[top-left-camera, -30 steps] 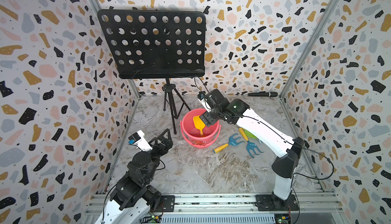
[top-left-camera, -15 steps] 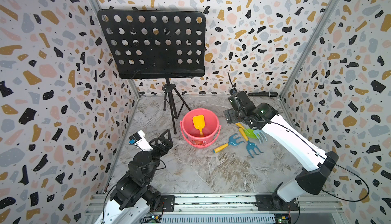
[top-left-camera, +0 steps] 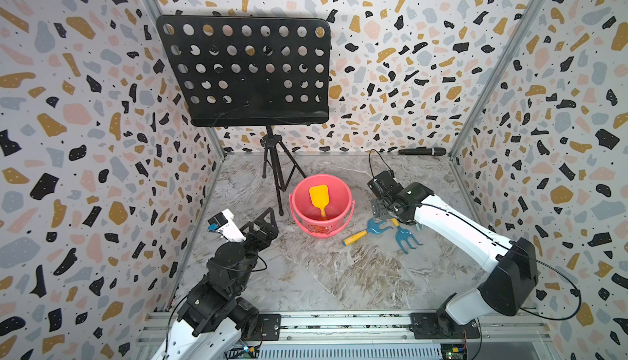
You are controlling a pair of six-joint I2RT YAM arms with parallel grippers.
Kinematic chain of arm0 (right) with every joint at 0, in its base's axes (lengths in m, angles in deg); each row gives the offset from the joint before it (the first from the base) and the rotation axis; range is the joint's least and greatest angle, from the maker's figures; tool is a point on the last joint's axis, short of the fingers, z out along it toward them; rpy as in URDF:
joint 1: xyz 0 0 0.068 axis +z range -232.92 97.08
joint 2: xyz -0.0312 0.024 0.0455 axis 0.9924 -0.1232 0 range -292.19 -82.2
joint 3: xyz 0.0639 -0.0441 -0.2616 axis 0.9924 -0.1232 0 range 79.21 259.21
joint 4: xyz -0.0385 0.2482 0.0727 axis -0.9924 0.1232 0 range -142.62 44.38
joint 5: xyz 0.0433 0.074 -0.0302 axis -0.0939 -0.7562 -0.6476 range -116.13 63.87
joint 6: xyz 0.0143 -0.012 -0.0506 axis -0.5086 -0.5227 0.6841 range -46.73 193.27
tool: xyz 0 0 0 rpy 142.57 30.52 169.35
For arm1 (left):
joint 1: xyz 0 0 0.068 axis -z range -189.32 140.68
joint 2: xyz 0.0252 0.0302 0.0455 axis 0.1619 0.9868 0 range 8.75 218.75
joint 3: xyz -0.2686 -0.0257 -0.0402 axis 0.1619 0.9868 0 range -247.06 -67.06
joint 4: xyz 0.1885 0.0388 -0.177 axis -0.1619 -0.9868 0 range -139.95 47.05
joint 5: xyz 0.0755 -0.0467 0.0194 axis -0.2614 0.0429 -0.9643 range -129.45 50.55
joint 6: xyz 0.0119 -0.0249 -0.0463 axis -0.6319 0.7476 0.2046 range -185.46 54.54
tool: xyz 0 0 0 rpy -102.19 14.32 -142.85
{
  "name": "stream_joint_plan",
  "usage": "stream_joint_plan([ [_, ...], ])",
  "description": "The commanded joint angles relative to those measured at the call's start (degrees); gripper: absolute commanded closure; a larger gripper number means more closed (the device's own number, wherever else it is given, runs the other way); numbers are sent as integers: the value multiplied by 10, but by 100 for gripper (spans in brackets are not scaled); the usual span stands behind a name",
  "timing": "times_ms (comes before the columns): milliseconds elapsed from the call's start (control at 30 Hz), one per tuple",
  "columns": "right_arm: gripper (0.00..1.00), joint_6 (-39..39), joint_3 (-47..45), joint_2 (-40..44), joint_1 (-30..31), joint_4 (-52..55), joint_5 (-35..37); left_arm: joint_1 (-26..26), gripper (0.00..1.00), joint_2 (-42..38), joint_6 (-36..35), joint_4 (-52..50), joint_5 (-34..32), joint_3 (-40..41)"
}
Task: Organize the gardening tools
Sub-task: Pick up the gardening tool from the center of the board.
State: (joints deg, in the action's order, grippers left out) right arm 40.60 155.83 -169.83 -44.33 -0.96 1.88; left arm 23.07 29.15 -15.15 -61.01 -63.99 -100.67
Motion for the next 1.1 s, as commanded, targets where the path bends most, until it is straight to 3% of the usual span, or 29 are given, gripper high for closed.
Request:
stream_joint_plan([
  [0,0,-51,-21,-3,-6,-40,-16,1,1,5,-10,10,0,-23],
  [333,0,-109,-89,-42,-11,-139,-67,1,0,17,-20,9,8,-30],
  [1067,0,-144,-104,-136,-11,-196,-105,1,1,21,-20,8,14,-22],
])
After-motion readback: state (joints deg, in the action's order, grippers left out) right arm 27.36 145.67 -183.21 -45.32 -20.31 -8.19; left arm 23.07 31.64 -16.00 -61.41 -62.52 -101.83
